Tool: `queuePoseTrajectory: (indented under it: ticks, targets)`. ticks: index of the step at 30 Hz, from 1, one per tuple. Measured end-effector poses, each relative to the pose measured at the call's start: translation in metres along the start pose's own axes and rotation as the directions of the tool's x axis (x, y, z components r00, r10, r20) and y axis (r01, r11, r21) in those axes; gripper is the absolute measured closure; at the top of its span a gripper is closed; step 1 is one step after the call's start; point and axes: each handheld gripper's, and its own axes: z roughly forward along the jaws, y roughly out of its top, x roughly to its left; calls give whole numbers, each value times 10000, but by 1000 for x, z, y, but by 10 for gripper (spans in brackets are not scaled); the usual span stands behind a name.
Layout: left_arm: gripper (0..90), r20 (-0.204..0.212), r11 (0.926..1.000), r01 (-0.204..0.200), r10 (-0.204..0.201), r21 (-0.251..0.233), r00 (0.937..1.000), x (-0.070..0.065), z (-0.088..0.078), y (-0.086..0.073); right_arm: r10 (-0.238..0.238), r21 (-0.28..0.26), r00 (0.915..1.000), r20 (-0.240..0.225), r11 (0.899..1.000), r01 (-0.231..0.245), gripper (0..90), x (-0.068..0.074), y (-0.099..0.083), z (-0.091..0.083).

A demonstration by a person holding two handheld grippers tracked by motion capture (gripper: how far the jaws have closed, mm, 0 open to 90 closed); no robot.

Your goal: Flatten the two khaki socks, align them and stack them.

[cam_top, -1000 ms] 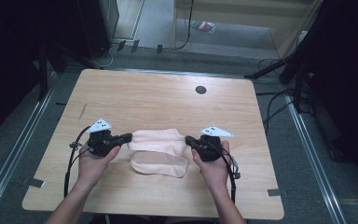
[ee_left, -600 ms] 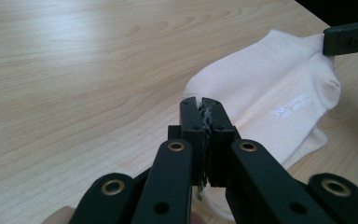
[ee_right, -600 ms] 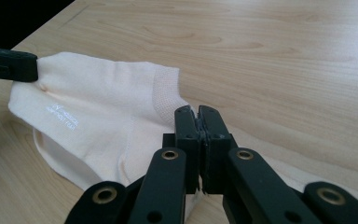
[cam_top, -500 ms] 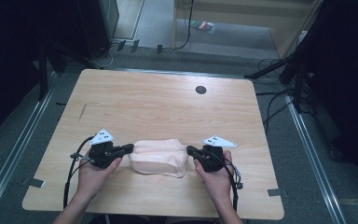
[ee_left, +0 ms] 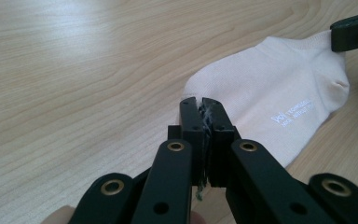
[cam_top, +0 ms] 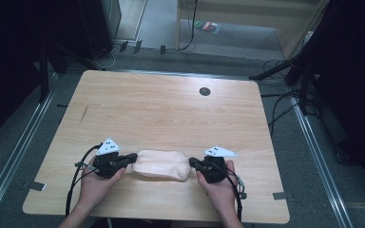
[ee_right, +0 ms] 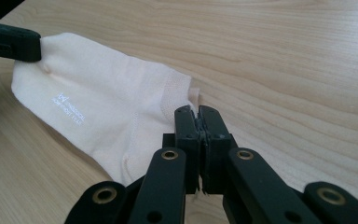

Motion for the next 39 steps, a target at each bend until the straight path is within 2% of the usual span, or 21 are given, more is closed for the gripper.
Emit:
queuePoseTrajectory:
  ticks: [9,25,31,39]
  targets:
    - [892,-180,9992,-256,261,303,9995,-5,10,-8,-243,72,9995,193,9997,241,880,-1,-5,7]
    - [882,-503,9993,-310,319,191,9982,-5,15,-15,-451,251,9979,460,9987,440,873,0,-11,19]
    - [881,-527,9989,-475,477,53,9975,-8,15,-14,-443,-53,9982,404,9990,446,871,0,-8,17]
    - [878,-535,9982,-597,602,109,9968,-8,16,-15,-469,-304,9981,402,9984,482,868,1,-5,16]
